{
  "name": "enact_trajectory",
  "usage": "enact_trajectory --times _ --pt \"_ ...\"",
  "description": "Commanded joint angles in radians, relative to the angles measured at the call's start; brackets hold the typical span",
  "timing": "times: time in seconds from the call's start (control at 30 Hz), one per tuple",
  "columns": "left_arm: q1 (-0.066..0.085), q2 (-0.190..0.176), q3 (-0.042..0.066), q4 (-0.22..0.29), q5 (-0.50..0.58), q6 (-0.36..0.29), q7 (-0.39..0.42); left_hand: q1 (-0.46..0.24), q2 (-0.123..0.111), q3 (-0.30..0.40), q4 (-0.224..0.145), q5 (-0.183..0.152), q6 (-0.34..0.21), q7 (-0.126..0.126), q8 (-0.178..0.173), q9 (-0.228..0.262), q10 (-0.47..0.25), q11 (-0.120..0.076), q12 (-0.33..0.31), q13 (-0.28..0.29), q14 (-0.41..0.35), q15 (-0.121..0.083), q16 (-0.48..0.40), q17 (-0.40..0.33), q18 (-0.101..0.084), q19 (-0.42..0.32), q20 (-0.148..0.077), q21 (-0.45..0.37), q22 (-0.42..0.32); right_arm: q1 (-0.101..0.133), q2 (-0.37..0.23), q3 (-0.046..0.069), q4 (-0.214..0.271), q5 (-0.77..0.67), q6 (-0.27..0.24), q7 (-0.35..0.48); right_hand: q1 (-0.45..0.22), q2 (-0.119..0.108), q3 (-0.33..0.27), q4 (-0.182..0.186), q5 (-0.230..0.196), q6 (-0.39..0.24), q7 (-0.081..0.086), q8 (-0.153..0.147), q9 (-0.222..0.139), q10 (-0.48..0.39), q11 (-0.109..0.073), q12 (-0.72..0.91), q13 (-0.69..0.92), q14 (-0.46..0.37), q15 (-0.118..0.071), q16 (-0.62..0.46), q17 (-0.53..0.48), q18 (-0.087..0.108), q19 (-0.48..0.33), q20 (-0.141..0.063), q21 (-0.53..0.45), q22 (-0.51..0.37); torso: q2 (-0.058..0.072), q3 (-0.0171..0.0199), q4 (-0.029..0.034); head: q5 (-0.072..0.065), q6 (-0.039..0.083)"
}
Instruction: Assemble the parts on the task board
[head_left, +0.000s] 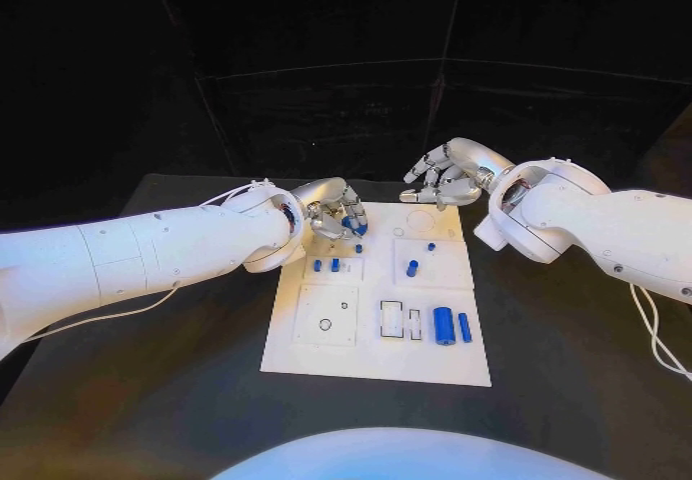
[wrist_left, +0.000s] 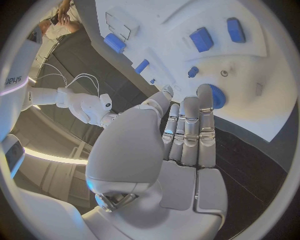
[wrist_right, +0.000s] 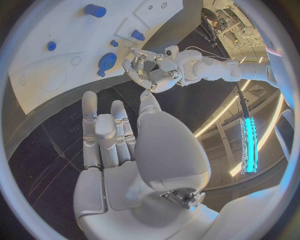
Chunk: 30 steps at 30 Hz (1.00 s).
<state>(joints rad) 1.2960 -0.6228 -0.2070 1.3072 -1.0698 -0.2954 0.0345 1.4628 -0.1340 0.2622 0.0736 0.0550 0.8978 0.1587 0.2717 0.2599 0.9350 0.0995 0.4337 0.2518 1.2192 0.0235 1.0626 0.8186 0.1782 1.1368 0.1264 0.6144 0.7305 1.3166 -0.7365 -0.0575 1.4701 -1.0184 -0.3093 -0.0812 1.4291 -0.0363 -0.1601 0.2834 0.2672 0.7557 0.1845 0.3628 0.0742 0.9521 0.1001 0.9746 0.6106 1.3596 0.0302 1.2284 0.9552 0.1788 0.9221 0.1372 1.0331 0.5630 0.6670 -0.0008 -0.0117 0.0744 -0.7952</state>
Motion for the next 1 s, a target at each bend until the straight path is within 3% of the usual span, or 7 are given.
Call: enact_trajectory --times 0.03,0.27,0.33,0.47,1.0 --pt "-0.004 0.017 -0.002 -0.026 -0.128 0.018 0.06 -0.007 -0.007 0.003 -0.013 -0.002 0.023 -0.004 -0.014 -0.021 0.024 -0.004 -0.011 -0.025 0.091 -0.006 0.132 0.132 0.005 0.039 -0.006 0.031 0.02 0.002 0.002 0.001 0.001 -0.003 -0.001 0.005 0.004 0.006 -0.004 -0.001 -0.003 -0.007 -0.003 0.004 -0.002 -0.003 -0.003 -0.001 -0.002 -0.005 -0.005 -0.002 0.0 0.006 0.003 -0.001 -0.006 -0.001 0.001 -0.0015 0.0004 -0.004 0.003" --pt "-0.009 0.043 -0.003 -0.063 -0.189 0.103 0.022 -0.023 -0.017 0.0 -0.026 -0.002 0.041 -0.004 -0.05 -0.061 -0.001 0.001 -0.062 -0.081 0.168 -0.005 0.246 0.244 -0.013 0.119 -0.008 0.157 0.125 0.002 0.003 0.001 0.001 -0.003 -0.001 0.004 0.006 0.008 -0.004 -0.001 -0.002 -0.007 -0.004 0.004 -0.002 -0.003 -0.003 -0.001 -0.003 -0.004 -0.006 -0.001 0.001 0.006 0.003 -0.001 -0.006 -0.001 -0.002 -0.0003 0.0001 -0.004 0.0" --pt "-0.01 0.05 -0.004 -0.073 -0.196 0.119 0.016 -0.025 -0.014 -0.002 -0.029 -0.002 0.046 -0.006 -0.057 -0.069 0.004 0.0 -0.066 -0.092 0.197 -0.007 0.279 0.287 -0.024 0.158 -0.01 0.225 0.184 0.002 0.004 0.001 0.0 -0.003 -0.001 0.005 0.006 0.008 -0.004 -0.001 -0.002 -0.007 -0.004 0.004 -0.002 -0.003 -0.003 -0.001 -0.003 -0.004 -0.006 -0.001 0.001 0.006 0.003 -0.001 -0.006 -0.001 -0.001 0.0 0.0008 -0.006 0.002" --pt "-0.011 0.063 -0.003 -0.089 -0.203 0.135 0.007 -0.025 -0.007 0.001 -0.035 -0.001 0.057 -0.008 -0.064 -0.079 0.017 -0.003 -0.07 -0.104 0.221 -0.011 0.307 0.324 -0.035 0.192 -0.013 0.287 0.237 0.002 0.005 0.001 0.0 -0.003 0.0 0.006 0.006 0.008 -0.004 -0.001 -0.002 -0.007 -0.004 0.004 -0.002 -0.003 -0.003 -0.001 -0.003 -0.004 -0.006 -0.001 0.001 0.006 0.003 -0.001 -0.006 -0.001 -0.001 -0.0005 0.0013 -0.008 0.001" --pt "-0.014 0.109 -0.003 -0.145 -0.258 0.166 -0.042 -0.03 0.008 0.018 -0.042 -0.001 0.081 -0.014 -0.081 -0.099 0.058 -0.011 -0.081 -0.133 0.249 -0.018 0.33 0.345 -0.052 0.241 -0.021 0.382 0.322 0.002 0.01 0.001 -0.002 -0.003 0.0 0.006 0.006 0.008 -0.004 -0.001 -0.002 -0.007 -0.004 0.004 -0.002 -0.003 -0.003 -0.001 -0.003 -0.004 -0.006 -0.001 0.001 0.006 0.003 -0.001 -0.006 -0.001 -0.001 -0.0003 0.0017 -0.007 0.001"
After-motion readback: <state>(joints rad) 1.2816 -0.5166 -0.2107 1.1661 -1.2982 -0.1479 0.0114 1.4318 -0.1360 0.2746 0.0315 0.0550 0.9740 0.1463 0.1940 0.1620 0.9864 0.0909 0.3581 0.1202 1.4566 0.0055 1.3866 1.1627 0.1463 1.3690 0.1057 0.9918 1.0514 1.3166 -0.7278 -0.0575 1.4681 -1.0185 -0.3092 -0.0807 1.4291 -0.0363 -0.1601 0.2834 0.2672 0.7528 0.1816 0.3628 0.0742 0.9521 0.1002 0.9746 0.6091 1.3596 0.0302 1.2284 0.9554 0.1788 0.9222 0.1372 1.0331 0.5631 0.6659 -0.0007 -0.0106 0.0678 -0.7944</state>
